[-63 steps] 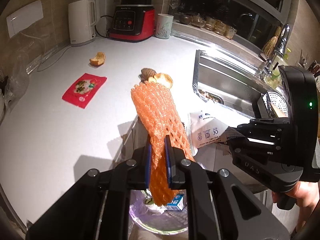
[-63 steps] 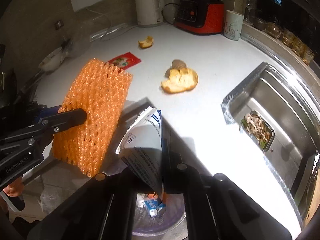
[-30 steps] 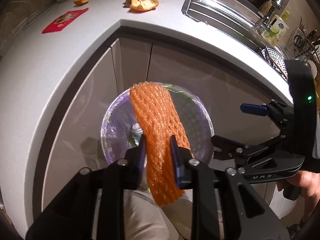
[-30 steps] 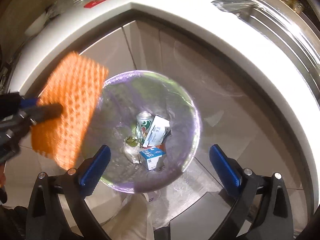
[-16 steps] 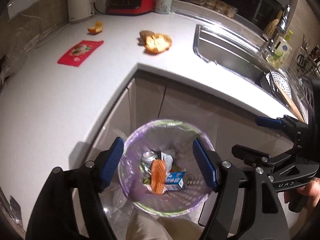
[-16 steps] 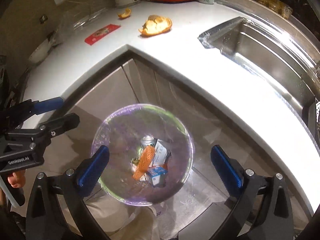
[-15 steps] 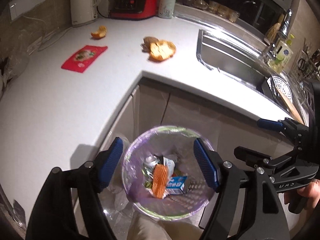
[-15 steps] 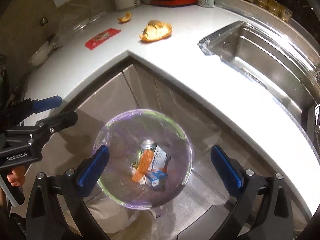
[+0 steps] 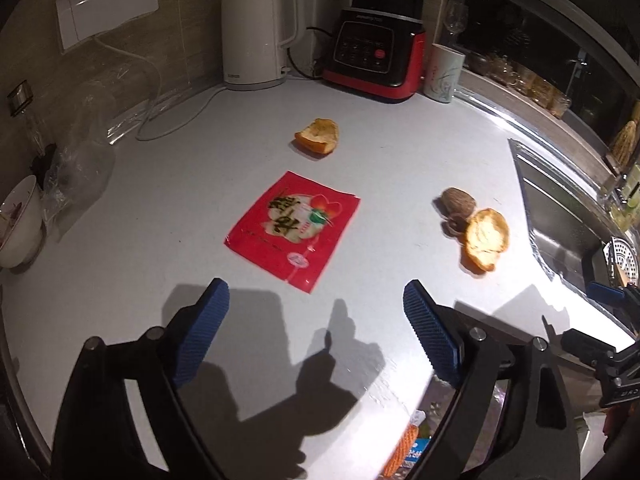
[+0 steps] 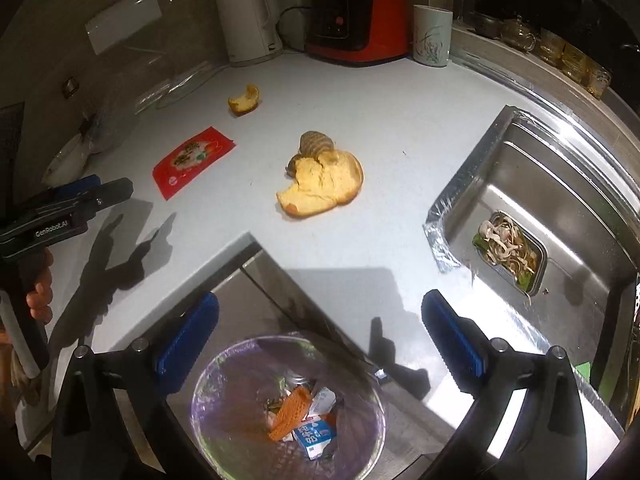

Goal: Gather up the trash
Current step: 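Grasp the red snack bag with the left gripper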

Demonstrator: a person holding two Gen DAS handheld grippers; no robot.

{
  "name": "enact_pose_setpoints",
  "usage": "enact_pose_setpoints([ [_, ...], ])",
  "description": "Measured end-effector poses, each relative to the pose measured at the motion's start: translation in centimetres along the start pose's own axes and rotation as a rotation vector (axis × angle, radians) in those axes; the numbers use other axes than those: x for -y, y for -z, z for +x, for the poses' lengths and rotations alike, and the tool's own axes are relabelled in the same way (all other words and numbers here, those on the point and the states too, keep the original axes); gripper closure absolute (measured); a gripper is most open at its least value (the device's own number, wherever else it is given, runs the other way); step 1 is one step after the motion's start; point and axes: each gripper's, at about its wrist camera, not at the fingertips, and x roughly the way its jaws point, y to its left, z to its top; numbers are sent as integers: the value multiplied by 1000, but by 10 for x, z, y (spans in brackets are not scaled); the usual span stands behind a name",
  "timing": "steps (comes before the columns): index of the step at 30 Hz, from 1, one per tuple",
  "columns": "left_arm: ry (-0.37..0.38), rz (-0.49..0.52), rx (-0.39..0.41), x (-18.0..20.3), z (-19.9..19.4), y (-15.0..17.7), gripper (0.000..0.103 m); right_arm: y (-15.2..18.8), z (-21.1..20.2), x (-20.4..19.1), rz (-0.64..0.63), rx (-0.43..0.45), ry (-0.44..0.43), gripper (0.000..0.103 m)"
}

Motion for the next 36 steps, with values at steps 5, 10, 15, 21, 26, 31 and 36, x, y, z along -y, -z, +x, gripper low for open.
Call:
enact_pose_setpoints([
  [5, -22, 17, -37, -21, 41, -20, 17, -24, 24, 1, -2, -18, 15, 2],
  [10, -21, 76, -62, -27, 71, -29, 16, -36, 44, 6, 16, -45, 23, 2],
  [15, -15, 140, -61, -21, 89, -32, 10, -42, 56, 11, 40, -64, 36, 2],
  [21, 18, 147, -105, -23, 108, -39, 10, -51, 63, 16, 51, -73, 51, 2],
  [26, 58, 128, -119, -24, 115, -42, 8, -58, 68, 17, 54, -80, 56, 2],
  [31, 66, 141, -103, -20, 116, -41, 10, -62, 76, 17, 49, -97, 65, 2],
  [36, 77, 142, -78, -20, 111, -44, 50, -63, 83, 20, 50, -114, 68, 2],
])
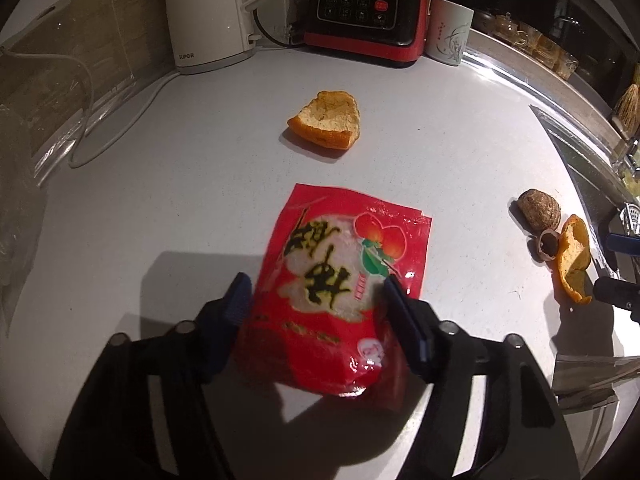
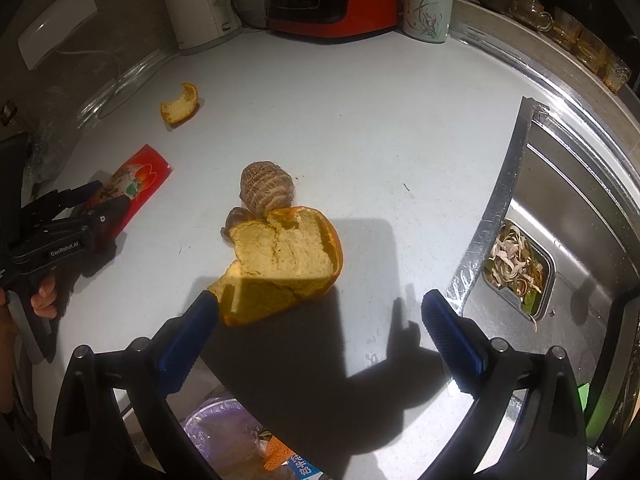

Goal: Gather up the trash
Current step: 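Grasp the red snack bag with the left gripper, then drop the red bag into the bin with the left gripper while the right grasps bread crust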

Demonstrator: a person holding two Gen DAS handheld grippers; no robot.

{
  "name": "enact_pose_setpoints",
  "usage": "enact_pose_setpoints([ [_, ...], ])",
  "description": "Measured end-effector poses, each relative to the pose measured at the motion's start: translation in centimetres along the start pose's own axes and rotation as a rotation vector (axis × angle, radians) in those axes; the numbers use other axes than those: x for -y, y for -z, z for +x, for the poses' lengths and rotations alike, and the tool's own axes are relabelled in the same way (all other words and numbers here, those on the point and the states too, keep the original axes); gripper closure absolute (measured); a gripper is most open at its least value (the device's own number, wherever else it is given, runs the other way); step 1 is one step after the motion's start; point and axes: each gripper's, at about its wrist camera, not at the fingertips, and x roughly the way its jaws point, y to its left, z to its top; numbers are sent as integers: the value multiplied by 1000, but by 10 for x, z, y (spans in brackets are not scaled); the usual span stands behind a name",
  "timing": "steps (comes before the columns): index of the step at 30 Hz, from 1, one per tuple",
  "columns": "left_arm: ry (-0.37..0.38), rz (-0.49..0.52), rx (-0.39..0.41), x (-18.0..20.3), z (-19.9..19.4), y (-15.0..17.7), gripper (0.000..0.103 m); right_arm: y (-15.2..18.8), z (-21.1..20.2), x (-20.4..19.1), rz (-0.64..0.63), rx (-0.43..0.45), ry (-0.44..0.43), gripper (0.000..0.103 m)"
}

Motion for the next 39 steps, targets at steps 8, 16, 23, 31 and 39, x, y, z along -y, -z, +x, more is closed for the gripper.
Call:
enact_pose_setpoints([
  [8, 24, -24, -14, -3, -4, -1, 70, -2, 7, -2, -26, 2, 17, 2],
  [16, 28, -15, 32, 3, -20, -4, 70, -4, 12, 7, -13, 24, -13, 3],
  [23, 39, -8, 64, 8, -37, -6, 69, -14, 18, 1, -42, -3, -60, 38],
  [31, 28, -10, 88, 12, -53, -3, 69, -19, 12, -1, -43, -3, -87, 93],
  [39, 36, -6, 113, 27, -71, 4, 69, -13, -10, -4, -61, 42, -93, 96],
])
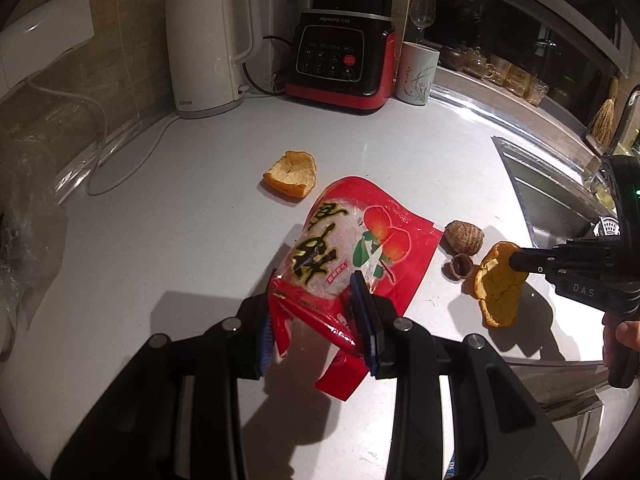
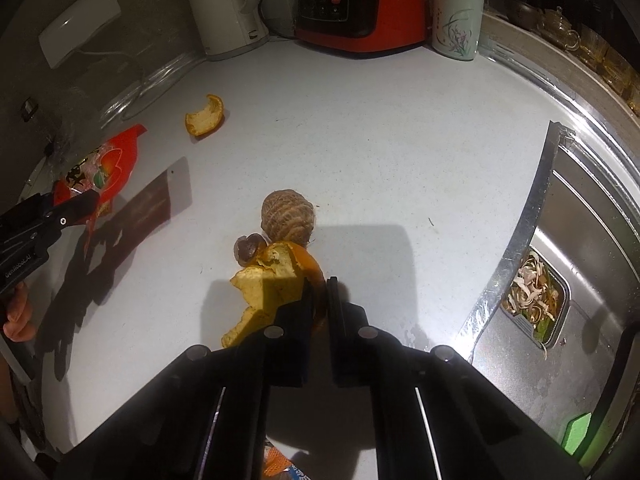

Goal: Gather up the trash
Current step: 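Drop the red bag into the bin with the left gripper while the right grasps bread crust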

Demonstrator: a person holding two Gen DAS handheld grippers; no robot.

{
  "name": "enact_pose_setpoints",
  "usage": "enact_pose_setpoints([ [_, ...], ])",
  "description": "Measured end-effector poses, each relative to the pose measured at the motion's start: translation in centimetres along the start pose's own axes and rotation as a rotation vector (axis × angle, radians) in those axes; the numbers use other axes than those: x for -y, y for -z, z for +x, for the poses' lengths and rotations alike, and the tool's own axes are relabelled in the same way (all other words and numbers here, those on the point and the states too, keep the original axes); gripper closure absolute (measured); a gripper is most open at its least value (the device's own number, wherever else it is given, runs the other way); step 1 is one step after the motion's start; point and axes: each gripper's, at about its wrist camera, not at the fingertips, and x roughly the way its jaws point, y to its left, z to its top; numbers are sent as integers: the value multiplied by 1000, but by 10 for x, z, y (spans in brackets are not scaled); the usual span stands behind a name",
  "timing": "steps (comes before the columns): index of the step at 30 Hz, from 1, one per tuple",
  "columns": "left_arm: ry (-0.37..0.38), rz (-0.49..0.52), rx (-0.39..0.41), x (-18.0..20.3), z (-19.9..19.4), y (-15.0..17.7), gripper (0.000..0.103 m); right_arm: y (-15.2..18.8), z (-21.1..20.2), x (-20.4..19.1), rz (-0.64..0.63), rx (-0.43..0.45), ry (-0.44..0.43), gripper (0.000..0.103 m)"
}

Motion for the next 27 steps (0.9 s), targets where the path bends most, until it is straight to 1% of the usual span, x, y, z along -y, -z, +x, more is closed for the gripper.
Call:
enact_pose_setpoints([
  [4, 9, 4, 11, 13, -16, 9, 69, 8, -19, -6, -20, 24, 1, 96],
  [8, 13, 20, 27, 29, -34, 20, 69, 25, -47, -13, -35, 57, -7, 96],
  [11, 22, 26, 28, 42, -48, 32, 69, 45, -66, -21, -56, 64, -8, 96],
  [14, 25, 38, 28, 57, -65, 50, 69, 73, -82, -27, -63, 58, -23, 96],
  [19, 32, 42, 17, 79, -90, 84, 69, 130, -89, -36, -71, 6, -46, 96],
  [25, 32, 45, -9, 105, -110, 123, 69, 192, -71, -51, -86, -76, -53, 96],
  [26, 31, 46, -14, 109, -112, 130, 69, 200, -66, -54, -92, -88, -41, 95],
  [27, 30, 45, -18, 113, -115, 135, 69, 207, -60, -55, -96, -107, -32, 89],
])
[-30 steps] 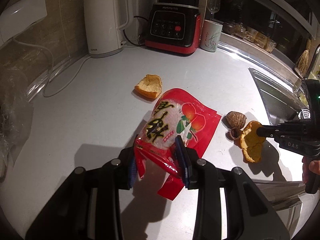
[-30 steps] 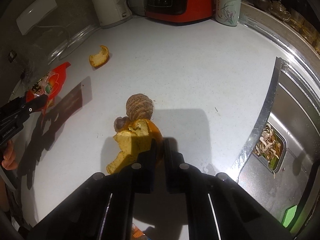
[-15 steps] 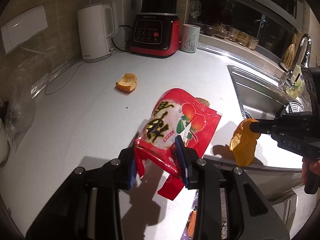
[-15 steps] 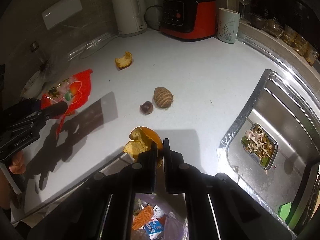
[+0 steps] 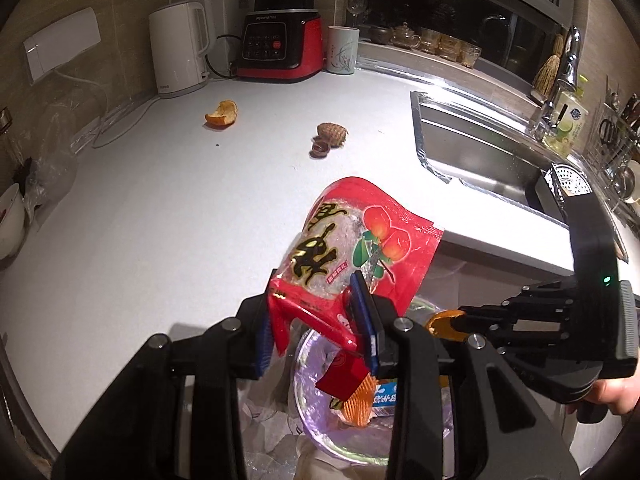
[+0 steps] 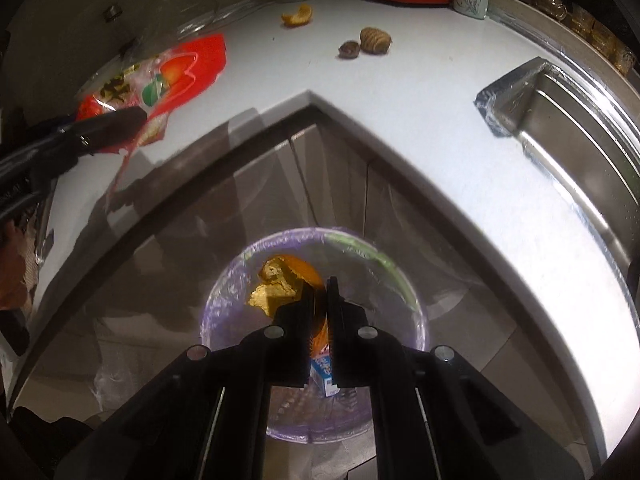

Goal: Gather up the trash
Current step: 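Drop the red bag into the bin with the left gripper while the right grasps bread crust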

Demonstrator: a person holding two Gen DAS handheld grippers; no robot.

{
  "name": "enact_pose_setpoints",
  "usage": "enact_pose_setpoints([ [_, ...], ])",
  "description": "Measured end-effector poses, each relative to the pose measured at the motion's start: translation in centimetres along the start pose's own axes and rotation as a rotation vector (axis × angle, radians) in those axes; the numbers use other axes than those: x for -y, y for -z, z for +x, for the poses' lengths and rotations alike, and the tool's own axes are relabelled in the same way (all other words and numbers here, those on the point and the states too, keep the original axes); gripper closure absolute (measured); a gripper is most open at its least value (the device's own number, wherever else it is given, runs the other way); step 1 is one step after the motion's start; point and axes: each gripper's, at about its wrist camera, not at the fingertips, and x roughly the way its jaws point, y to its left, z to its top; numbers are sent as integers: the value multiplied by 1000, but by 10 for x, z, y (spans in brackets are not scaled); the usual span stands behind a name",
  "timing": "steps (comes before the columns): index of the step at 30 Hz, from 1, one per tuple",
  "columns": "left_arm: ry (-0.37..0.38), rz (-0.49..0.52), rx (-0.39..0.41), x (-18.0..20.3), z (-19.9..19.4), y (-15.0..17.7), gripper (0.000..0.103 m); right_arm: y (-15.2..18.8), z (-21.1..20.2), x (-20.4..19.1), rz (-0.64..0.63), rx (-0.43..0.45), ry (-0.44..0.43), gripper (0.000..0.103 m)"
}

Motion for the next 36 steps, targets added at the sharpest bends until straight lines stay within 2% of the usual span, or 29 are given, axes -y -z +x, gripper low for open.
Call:
enact_pose_setpoints([
  [1, 0, 0, -5, 4, -1, 5, 69, 5, 7, -1, 1, -25, -3, 79],
  [2, -2, 0, -10, 8, -2, 9, 69, 9, 12, -1, 4, -41, 4, 52],
  [3, -3, 2, -16, 11, -3, 13, 69, 13, 13, -2, 3, -36, 23, 36],
  [6, -6, 17, -32, 22, -4, 25, 69, 22, 6, 1, 9, -22, 33, 33],
  [9, -4, 28, -54, 30, -2, 34, 69, 26, -9, 10, 28, 10, 64, 21],
  [19, 34, 49, -159, 55, 27, 69, 66, 33, -46, 46, 133, 70, 86, 18],
  [21, 45, 55, -188, 59, 36, 79, 54, 36, -50, 50, 140, 74, 93, 17],
  [26, 48, 50, -241, 69, 54, 95, 36, 39, -49, 52, 146, 64, 94, 17],
  [31, 41, 60, -247, 71, 60, 96, 32, 38, -48, 54, 146, 59, 90, 17],
  [36, 39, 55, -227, 67, 57, 80, 26, 30, -53, 55, 144, 79, 82, 17],
])
